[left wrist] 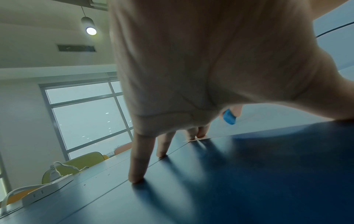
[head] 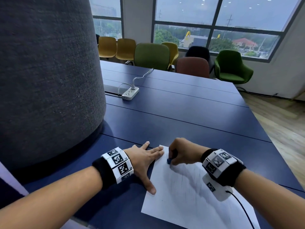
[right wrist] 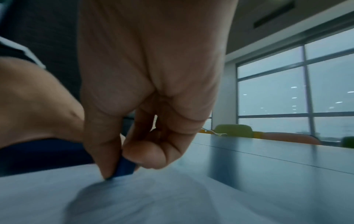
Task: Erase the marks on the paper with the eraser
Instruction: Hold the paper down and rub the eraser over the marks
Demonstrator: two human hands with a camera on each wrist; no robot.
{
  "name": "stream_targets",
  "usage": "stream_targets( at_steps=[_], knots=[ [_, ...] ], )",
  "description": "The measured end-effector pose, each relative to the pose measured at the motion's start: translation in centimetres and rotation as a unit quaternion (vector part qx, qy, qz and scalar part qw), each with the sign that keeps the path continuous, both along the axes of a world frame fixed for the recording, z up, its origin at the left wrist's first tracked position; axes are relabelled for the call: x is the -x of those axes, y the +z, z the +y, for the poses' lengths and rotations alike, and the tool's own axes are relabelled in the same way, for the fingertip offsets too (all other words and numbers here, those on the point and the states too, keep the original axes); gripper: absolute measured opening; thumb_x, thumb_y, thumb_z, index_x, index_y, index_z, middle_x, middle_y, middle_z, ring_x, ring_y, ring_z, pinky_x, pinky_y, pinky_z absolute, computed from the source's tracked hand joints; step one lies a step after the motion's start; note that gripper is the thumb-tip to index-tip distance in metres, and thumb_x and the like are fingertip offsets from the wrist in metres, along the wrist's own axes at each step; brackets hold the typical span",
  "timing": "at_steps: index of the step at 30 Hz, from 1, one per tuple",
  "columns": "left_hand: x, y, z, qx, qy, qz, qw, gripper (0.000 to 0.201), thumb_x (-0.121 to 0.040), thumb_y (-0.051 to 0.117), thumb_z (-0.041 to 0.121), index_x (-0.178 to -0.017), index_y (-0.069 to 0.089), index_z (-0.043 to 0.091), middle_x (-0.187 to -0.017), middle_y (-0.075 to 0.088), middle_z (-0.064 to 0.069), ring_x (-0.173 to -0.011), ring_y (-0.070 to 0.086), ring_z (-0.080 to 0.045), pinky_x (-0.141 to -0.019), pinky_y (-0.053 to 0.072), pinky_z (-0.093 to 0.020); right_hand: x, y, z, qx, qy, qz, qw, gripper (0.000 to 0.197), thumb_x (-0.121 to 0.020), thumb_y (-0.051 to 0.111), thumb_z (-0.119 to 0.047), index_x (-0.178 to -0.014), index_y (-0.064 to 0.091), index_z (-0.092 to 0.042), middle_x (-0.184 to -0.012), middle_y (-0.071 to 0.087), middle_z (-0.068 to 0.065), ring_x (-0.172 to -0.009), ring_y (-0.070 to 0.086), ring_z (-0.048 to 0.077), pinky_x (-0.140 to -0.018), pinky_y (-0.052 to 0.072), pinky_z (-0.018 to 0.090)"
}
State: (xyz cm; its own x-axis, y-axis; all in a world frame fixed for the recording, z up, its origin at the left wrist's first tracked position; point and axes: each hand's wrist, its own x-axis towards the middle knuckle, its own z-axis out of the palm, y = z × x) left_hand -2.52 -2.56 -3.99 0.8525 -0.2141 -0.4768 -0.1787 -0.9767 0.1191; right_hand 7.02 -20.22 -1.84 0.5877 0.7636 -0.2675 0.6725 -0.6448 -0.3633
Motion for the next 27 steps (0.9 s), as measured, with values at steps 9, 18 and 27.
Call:
stream_targets(
  at_steps=[9, 18, 27],
  knots=[
    [0.0, -0.1, 0.1, 0.0, 0.001, -0.002, 1.0, 0.135, -0.055, 0.072, 0.08, -0.153, -0.009, 0.037, -0.158, -0.018, 0.024, -0.148, -0.016, -0.027, -0.116, 0.011, -0.059, 0.7, -0.3, -0.1, 0.011, 0.026, -0.011, 1.0, 0.01, -0.078, 0.076, -0.017, -0.081, 0.071, -0.009, -0.078, 0.07, -0.002, -0.064, 0.058, 0.008, -0.064, 0.05, 0.026],
    [0.0, -0.2, 0.1, 0.009, 0.005, -0.001, 1.0, 0.135, -0.055, 0.073, 0.079, -0.153, -0.011, 0.036, -0.158, -0.017, 0.025, -0.148, -0.017, -0.027, -0.116, 0.008, -0.062, 0.5, -0.3, -0.6, 0.019, 0.018, -0.037, 0.999, 0.009, -0.079, 0.073, -0.023, -0.081, 0.069, -0.016, -0.079, 0.067, -0.002, -0.068, 0.056, 0.013, -0.066, 0.051, 0.032],
    [0.1, -0.1, 0.0, 0.003, 0.002, -0.002, 1.0, 0.134, -0.056, 0.073, 0.078, -0.152, -0.012, 0.04, -0.159, -0.017, 0.024, -0.148, -0.017, -0.028, -0.114, 0.007, -0.062, 1.0, 0.3, -1.0, 0.04, 0.035, -0.059, 0.997, 0.006, -0.082, 0.067, -0.022, -0.082, 0.065, -0.017, -0.086, 0.066, -0.001, -0.074, 0.055, 0.015, -0.069, 0.051, 0.032]
  ],
)
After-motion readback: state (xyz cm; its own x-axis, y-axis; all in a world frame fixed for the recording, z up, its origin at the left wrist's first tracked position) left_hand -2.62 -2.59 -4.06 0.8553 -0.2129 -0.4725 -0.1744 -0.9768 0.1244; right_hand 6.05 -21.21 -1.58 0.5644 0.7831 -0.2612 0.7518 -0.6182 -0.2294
